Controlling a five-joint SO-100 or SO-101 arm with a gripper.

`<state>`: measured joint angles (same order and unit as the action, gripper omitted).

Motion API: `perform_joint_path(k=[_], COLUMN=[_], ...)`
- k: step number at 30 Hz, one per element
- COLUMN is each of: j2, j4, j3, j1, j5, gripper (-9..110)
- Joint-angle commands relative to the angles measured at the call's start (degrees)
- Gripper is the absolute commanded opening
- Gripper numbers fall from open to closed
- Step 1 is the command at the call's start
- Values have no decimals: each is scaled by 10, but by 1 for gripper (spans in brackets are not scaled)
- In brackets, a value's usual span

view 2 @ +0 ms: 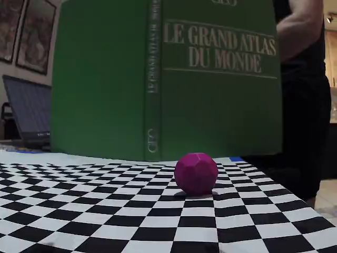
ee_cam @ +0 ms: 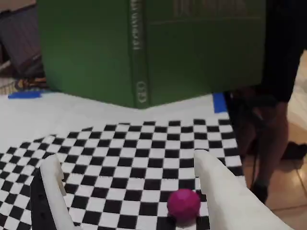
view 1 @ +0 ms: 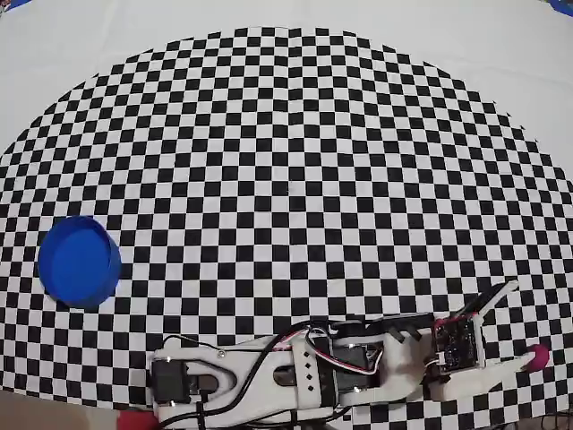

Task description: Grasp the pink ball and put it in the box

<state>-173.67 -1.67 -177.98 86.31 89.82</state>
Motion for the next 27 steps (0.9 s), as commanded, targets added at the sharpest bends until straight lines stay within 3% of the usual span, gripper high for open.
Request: perform_joint_path(k=[1, 27], j2=[4, 154], j4=[-12, -59], j3=[-4, 57], j1=[11, 14], j5=[5, 4], gripper=[32, 32])
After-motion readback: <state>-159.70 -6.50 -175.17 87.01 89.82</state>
